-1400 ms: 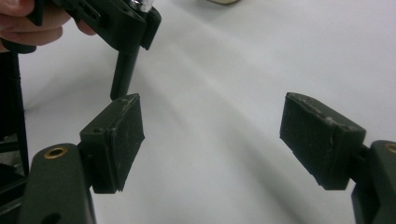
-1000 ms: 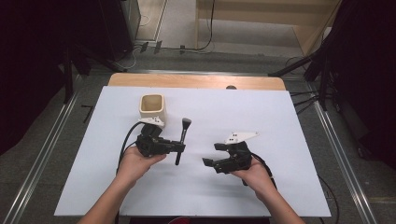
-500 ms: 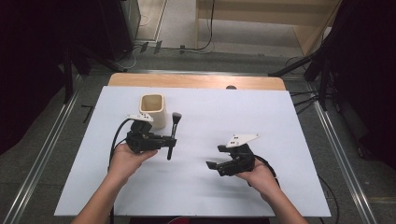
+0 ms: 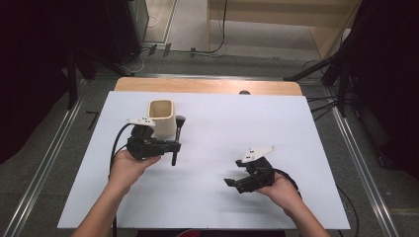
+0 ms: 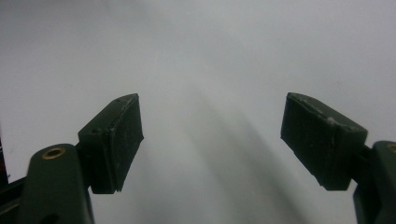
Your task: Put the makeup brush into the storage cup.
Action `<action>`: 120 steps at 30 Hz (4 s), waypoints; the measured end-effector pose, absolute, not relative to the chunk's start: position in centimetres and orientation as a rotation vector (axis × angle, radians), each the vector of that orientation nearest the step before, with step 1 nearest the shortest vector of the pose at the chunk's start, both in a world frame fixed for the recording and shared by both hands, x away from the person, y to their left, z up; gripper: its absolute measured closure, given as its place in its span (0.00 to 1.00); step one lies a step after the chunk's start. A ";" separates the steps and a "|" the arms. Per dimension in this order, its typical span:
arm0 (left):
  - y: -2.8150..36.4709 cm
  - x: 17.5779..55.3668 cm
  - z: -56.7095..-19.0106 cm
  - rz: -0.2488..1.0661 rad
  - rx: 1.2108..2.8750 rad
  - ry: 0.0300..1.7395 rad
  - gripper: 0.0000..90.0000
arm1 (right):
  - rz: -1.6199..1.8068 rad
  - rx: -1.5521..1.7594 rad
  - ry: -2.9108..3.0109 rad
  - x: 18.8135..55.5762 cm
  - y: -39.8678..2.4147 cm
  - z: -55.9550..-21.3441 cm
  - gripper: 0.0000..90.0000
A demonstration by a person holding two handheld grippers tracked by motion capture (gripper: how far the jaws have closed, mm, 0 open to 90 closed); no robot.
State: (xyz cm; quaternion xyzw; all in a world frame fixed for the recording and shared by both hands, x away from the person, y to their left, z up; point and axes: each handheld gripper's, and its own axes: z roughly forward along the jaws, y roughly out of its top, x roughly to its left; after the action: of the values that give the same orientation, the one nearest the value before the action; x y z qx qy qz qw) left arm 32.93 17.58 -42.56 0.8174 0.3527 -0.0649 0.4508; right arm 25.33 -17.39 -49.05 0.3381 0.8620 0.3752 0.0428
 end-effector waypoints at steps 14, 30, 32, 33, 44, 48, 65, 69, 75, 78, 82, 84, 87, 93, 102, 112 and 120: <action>19.4 33.2 -41.7 -0.087 1.999 0.906 0.88 | 1.120 1.036 2.661 24.2 -18.7 -49.5 0.25; 21.7 33.6 -40.3 -0.018 1.972 0.930 0.88 | 1.123 1.042 2.657 23.1 -19.8 -49.6 0.25; 21.8 33.7 -40.2 -0.015 1.968 0.934 0.88 | 1.124 1.051 2.655 23.0 -20.0 -49.6 0.25; 21.9 33.8 -40.1 -0.012 1.967 0.934 0.88 | 1.115 1.059 2.655 22.9 -20.1 -49.6 0.25; 21.9 34.3 -39.7 0.002 1.958 0.935 0.88 | 1.111 1.031 2.643 22.2 -21.0 -49.9 0.25; 21.8 35.0 -39.4 0.008 1.966 0.929 0.88 | 1.102 1.040 2.639 22.1 -21.1 -50.0 0.25; 22.3 37.6 -38.3 -0.050 1.903 0.963 0.88 | 1.125 1.029 2.641 22.1 -20.6 -50.0 0.25; 22.1 38.2 -37.6 -0.039 1.914 0.965 0.88 | 1.129 1.026 2.639 22.2 -20.6 -49.9 0.25; 21.7 39.2 -36.6 -0.029 1.914 0.965 0.88 | 1.131 1.014 2.654 22.1 -20.3 -50.0 0.25; 21.4 39.7 -36.3 -0.026 1.920 0.966 0.88 | 1.132 1.015 2.652 22.1 -20.3 -50.0 0.25; 20.9 40.4 -36.1 -0.013 1.929 0.968 0.88 | 1.145 1.014 2.645 22.1 -20.3 -49.9 0.25; 20.7 40.7 -36.0 -0.008 1.926 0.972 0.88 | 1.147 1.015 2.646 22.1 -20.3 -49.9 0.25; 20.5 41.1 -35.8 0.018 1.925 0.979 0.88 | 1.146 1.014 2.647 22.1 -20.3 -49.9 0.25; 20.3 41.7 -35.4 0.100 1.904 0.998 0.88 | 1.141 1.013 2.651 22.1 -20.3 -49.9 0.25; 19.8 42.1 -35.8 0.264 1.856 1.012 0.88 | 1.145 1.035 2.650 22.1 -20.3 -49.9 0.25; 19.8 42.7 -36.9 0.339 1.796 1.035 0.88 | 1.151 1.026 2.648 22.1 -20.2 -49.9 0.25; 19.8 42.8 -37.9 0.360 1.790 1.047 0.88 | 1.153 1.021 2.652 22.1 -20.1 -49.8 0.25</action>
State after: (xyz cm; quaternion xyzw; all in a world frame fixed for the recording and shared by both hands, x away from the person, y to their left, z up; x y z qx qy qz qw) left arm 42.83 19.81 -37.93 0.7387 0.4320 0.1485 0.4957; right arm 22.11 -20.09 -49.84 0.3327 0.8641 0.3758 0.0376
